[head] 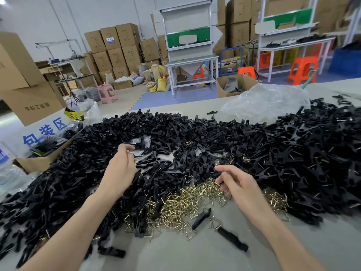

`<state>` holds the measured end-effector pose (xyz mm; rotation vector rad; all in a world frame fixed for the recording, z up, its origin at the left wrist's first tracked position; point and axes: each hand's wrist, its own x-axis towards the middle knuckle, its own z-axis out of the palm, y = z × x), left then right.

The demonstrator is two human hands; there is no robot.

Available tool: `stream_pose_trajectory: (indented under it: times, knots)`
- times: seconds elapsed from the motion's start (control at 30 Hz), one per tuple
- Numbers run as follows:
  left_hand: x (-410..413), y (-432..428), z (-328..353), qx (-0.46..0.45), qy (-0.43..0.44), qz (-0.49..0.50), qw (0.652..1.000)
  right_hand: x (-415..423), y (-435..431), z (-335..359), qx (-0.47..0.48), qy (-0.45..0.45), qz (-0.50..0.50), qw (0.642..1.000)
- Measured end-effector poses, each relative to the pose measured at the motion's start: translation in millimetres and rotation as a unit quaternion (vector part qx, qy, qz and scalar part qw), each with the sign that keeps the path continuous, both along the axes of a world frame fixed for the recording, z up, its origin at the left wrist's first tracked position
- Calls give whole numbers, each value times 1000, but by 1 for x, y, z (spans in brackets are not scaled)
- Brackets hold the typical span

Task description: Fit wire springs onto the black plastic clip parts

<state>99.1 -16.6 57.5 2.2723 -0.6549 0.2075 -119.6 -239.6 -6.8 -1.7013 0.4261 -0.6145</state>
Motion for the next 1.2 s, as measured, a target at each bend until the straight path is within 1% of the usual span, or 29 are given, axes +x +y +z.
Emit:
stream_pose_trajectory:
  times: [0.07, 0.1, 0.17, 0.23, 0.3, 0.33, 0.43, 0.5, 0.63, 0.77, 0.87, 0.93, 1.03, 1.07, 1.13, 1.2]
  knots:
    - [-21, -9, 7, -118, 13, 3, 993, -1, 2, 3, 12, -24, 6, 1000]
    - [-35, -16, 10, -168, 11, -9, 986, 0, 2, 4, 34, -42, 16, 998]
    - [-72, -35, 12, -237, 6, -70, 969, 2, 7, 5, 118, -71, 76, 988]
    - [-106, -60, 3, -273, 20, -133, 953, 7, 16, 5, 197, -70, 152, 966]
    - [-132, -83, -10, -272, 38, -171, 946, 12, 27, 1, 219, -60, 196, 954]
    - [-141, -92, -18, -257, 38, -186, 948, 13, 30, -2, 206, -52, 198, 957]
    - [-150, -103, -37, -201, -6, -210, 957, 12, 30, -5, 121, 0, 146, 982]
    - [-147, -103, -45, -197, -26, -208, 958, 12, 26, -7, 115, 7, 139, 984]
    - [-135, -98, -50, -228, -42, -155, 960, 13, 25, 1, 139, -22, 162, 977]
    - [-122, -89, -54, -279, -17, -91, 956, 12, 13, 3, 178, -50, 136, 973]
    - [-121, -84, -56, -252, -16, -57, 966, 14, 8, 1, 214, -62, 106, 969]
    - [-124, -84, -56, -230, -10, -76, 970, 15, 7, 0, 236, -68, 105, 964]
    - [-129, -90, -56, -222, 35, -137, 965, 19, 7, 0, 263, -69, 92, 958]
    - [-130, -93, -56, -210, 36, -150, 966, 20, 7, 1, 277, -73, 81, 954]
    - [-131, -96, -56, -185, 30, -161, 969, 22, 6, 2, 318, -86, 61, 942]
    - [-128, -97, -59, -186, 39, -163, 968, 22, 5, 5, 358, -99, 56, 927]
